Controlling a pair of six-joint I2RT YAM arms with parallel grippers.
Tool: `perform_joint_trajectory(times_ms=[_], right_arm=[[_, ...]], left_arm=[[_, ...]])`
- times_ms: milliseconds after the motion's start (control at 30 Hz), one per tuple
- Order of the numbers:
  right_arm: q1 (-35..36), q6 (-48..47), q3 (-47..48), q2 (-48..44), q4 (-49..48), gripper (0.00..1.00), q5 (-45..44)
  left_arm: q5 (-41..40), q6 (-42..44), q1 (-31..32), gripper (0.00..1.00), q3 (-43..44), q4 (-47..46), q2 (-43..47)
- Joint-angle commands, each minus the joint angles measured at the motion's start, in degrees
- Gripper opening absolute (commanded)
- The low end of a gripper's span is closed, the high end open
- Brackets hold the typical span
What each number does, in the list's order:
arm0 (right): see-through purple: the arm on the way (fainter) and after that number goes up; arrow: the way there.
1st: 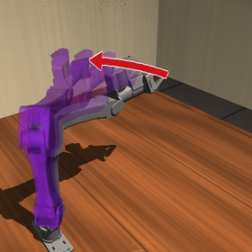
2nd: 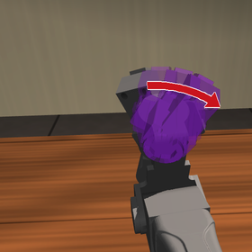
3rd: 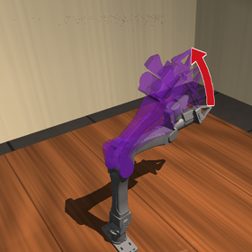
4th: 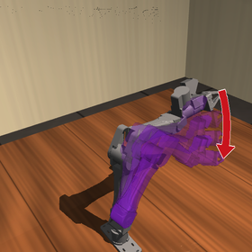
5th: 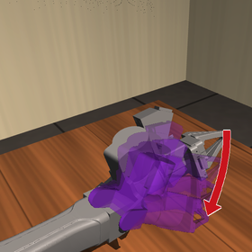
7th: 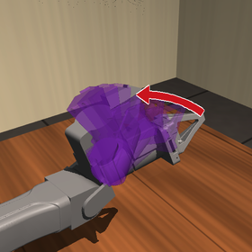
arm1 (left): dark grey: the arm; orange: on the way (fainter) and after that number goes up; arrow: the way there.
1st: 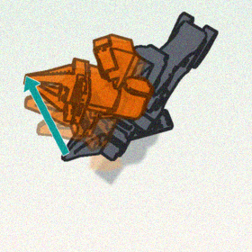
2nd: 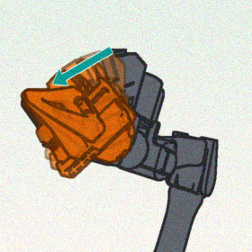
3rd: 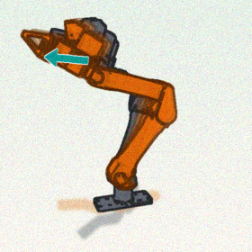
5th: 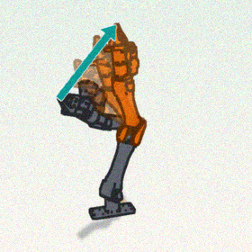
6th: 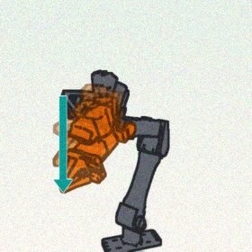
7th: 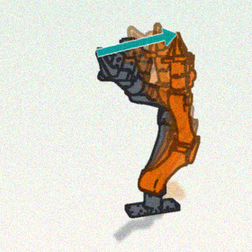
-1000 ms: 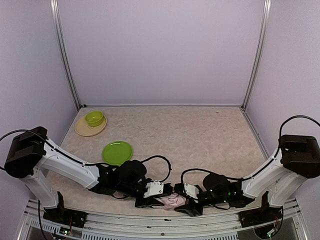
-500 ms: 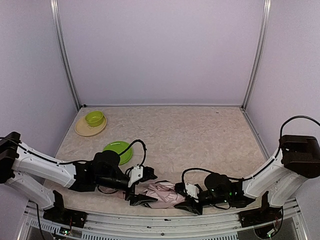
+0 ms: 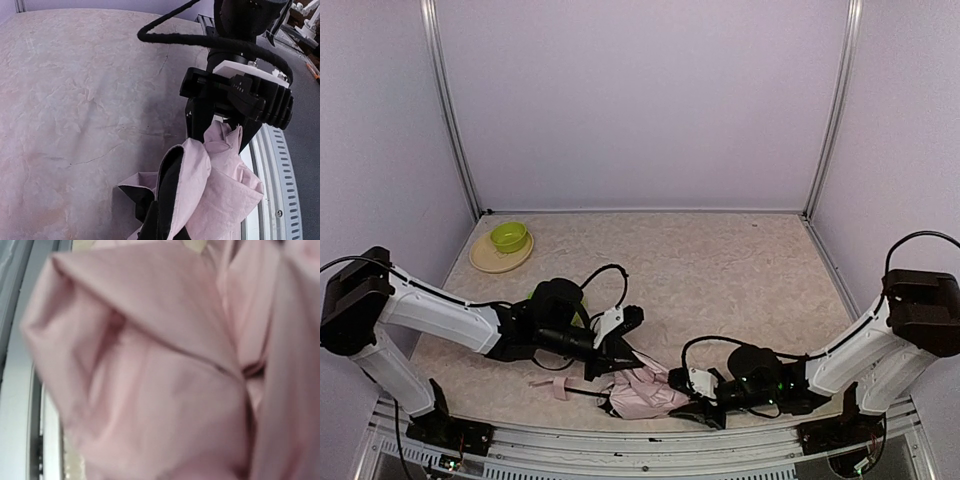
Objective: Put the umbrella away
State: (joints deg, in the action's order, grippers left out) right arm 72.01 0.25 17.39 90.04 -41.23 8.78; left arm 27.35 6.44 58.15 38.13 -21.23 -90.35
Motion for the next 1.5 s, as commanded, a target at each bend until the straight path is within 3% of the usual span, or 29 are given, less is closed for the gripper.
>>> perform_joint_trajectory(times_ms=[0, 33, 233, 367, 500, 600, 733, 1000, 1233, 1333, 1433, 1467], right_arm=[[0.6, -1.2, 1.6, -0.7, 4.3, 0.06, 1.7], [0.7, -1.5, 1.9, -0.8, 4.8, 0.0, 1.6], [0.8, -4.3, 2.6, -3.6, 8.1, 0.0, 1.3], [0.7, -3.7, 0.7, -5.1, 10.4, 0.0, -0.1], [0.6, -2.0, 0.1, -7.0, 9.2, 0.0, 1.0], [-0.4, -0.6, 3.0, -6.0, 12.3, 0.0, 4.2], [-1.8, 2.0, 5.3, -2.9, 16.6, 0.0, 7.3], [-4.6, 11.1, 6.6, 2.4, 21.4, 0.0, 10.4], [-8.3, 19.2, 6.8, 2.1, 24.4, 0.0, 14.1], [-8.6, 20.4, 7.5, 2.3, 25.7, 0.0, 15.5], [-9.7, 22.5, 7.5, 2.5, 25.2, 0.0, 18.1], [-10.1, 23.0, 7.7, 2.7, 25.3, 0.0, 19.0]], left_arm=[[8.3, -11.0, -6.2, 0.0, -3.4, -10.9, 2.4], [7.5, -11.5, -7.1, 0.0, -3.2, -10.4, 1.4], [-1.1, -11.0, -10.9, 0.0, 4.2, 4.2, -12.4], [-3.3, -12.0, -13.7, 0.0, 3.3, 4.7, -16.2], [-0.2, -8.5, -11.7, 0.1, 4.6, 9.2, -18.3], [-4.3, -5.3, -6.9, 0.2, 5.9, 13.2, -18.3], [-13.6, -4.2, -5.9, 0.54, 7.6, 15.7, -13.8], [-37.6, -9.1, -7.2, 0.9, 6.7, 15.0, 1.8], [-50.0, -7.0, -1.6, 0.99, 3.6, 16.8, 12.8], [-46.0, -8.2, -1.7, 0.99, 2.8, 18.0, 14.9], [-39.7, -1.5, 2.3, 0.97, 1.4, 16.8, 17.2], [-41.1, 0.2, 4.7, 0.96, 0.9, 16.0, 18.0]])
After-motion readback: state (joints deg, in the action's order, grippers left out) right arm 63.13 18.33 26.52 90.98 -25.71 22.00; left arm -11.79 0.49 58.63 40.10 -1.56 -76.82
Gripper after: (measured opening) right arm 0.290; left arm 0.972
